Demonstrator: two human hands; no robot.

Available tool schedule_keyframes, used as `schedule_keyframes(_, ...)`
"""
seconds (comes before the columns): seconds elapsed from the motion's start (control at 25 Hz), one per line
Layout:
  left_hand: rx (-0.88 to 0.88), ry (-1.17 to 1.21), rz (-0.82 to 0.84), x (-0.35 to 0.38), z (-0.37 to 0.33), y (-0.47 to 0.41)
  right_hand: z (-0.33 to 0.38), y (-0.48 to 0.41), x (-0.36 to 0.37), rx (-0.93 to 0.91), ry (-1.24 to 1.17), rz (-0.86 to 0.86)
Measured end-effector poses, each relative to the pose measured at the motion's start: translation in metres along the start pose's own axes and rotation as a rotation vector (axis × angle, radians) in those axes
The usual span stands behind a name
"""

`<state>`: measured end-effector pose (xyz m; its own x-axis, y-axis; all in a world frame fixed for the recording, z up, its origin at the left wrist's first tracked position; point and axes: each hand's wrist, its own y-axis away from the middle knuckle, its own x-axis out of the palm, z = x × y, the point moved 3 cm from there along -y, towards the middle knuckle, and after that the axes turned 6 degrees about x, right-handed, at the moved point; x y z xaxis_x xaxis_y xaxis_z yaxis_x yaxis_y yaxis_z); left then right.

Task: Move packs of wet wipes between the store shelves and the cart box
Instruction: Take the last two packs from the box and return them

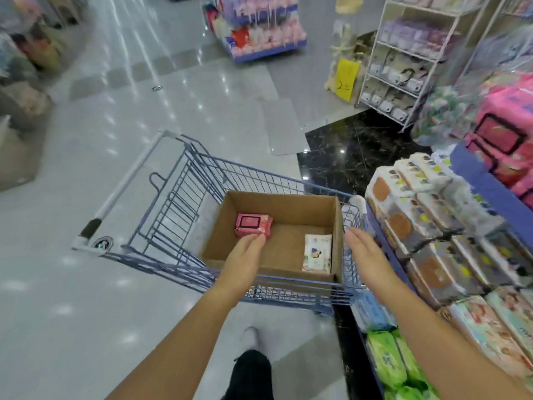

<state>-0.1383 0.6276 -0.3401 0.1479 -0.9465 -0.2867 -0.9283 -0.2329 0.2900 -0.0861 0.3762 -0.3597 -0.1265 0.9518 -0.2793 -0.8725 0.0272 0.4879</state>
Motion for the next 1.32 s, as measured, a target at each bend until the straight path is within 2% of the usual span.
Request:
schedule_keyframes(0.28, -0.179, -0.107, 0.123, -0.06, 0.076, -0.133, -0.019, -0.126, 0.1, 0.335, -0.135, -0.06)
schedule_keyframes(0.48, -0.288, -0.216, 0.224, -0.07, 0.107, -0.237, -0.058, -0.206, 0.125, 0.597, -0.099, -0.151)
schedule_keyframes(0.68, -0.362, -0.426, 0.321, -0.043, 0.162, -0.328, -0.121, -0.269, 0.139, 0.746, 0.064, -0.242)
schedule_keyframes(0.84, -0.485, -0.537, 0.328, -0.023, 0.225, -0.38, -0.163, -0.311, 0.159, 0.782, 0.495, -0.226)
schedule_keyframes(1.0, -0.531, -0.613, 0.243, -0.016, 0.273, -0.425, -0.184, -0.336, 0.175, 0.724, 0.656, -0.343)
schedule_keyframes(1.16, -0.447, -0.683, 0.223, -0.005, 0.305, -0.453, -0.196, -0.349, 0.177, 0.624, 0.814, -0.239)
schedule_keyframes(1.32, -0.406, -0.542, 0.041, 0.003, 0.31, -0.456, -0.184, -0.355, 0.19, 0.218, 0.889, -0.096)
